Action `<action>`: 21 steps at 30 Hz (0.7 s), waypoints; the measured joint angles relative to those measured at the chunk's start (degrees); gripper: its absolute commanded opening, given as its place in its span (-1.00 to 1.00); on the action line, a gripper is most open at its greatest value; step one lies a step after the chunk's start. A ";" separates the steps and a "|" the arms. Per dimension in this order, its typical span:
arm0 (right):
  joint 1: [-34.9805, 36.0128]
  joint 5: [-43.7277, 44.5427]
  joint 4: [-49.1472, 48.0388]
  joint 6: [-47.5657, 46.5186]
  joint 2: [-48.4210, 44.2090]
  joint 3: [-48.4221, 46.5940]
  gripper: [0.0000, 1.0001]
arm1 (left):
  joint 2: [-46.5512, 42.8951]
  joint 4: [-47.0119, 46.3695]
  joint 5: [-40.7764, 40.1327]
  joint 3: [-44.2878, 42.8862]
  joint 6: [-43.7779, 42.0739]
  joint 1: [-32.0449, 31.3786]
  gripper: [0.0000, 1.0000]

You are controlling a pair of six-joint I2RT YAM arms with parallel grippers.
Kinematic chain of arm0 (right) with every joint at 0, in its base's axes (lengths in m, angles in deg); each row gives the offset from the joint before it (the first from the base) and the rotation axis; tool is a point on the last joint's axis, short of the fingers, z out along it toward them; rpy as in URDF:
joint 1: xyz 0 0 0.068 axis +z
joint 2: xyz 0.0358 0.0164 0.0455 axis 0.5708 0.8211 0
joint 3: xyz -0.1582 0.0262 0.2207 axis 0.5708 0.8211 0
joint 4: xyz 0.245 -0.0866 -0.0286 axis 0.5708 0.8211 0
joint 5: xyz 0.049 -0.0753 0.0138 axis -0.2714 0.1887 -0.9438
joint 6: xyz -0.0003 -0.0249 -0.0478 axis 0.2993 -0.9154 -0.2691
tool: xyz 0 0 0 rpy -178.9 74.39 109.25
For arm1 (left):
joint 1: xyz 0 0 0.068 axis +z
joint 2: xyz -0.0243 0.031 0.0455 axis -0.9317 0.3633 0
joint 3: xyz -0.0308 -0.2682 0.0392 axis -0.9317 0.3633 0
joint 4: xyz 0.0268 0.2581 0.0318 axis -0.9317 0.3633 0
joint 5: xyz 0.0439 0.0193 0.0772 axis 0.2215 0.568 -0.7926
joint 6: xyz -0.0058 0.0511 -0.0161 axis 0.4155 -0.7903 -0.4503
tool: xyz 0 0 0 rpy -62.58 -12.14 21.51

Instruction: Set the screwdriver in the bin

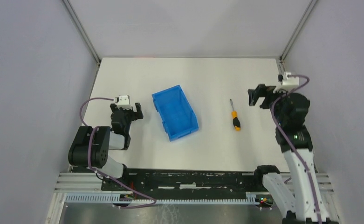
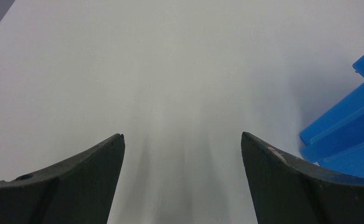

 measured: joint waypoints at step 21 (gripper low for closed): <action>13.64 16.17 13.75 -8.66 55.32 -10.14 0.46 | 0.00 0.00 0.00 0.00 0.02 0.02 1.00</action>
